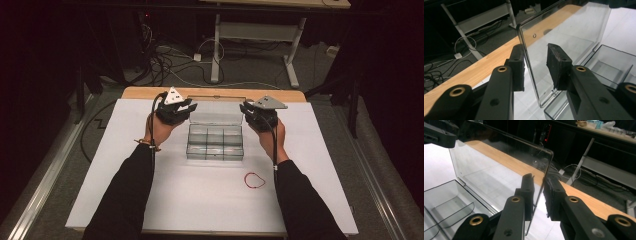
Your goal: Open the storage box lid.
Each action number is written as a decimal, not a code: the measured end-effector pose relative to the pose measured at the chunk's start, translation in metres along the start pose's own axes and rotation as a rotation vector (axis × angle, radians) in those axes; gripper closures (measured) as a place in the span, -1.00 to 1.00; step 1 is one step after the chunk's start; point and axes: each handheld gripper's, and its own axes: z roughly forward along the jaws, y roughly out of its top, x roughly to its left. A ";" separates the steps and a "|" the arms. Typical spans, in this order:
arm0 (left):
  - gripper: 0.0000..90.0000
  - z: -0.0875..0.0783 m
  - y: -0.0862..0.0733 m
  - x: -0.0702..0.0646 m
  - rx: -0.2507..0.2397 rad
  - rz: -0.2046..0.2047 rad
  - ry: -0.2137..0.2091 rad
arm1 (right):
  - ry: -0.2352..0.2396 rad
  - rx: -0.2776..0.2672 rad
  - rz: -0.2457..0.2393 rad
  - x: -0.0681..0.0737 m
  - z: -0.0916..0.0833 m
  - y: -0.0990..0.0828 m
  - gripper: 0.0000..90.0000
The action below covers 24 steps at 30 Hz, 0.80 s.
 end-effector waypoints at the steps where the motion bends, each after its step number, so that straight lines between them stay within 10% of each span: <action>1: 0.47 0.001 -0.001 0.000 -0.006 -0.009 0.001 | 0.000 0.000 0.000 0.000 0.000 0.000 0.75; 24: 0.45 0.024 -0.025 0.000 0.017 -0.110 0.029 | -0.022 0.061 0.081 0.002 0.023 -0.025 0.70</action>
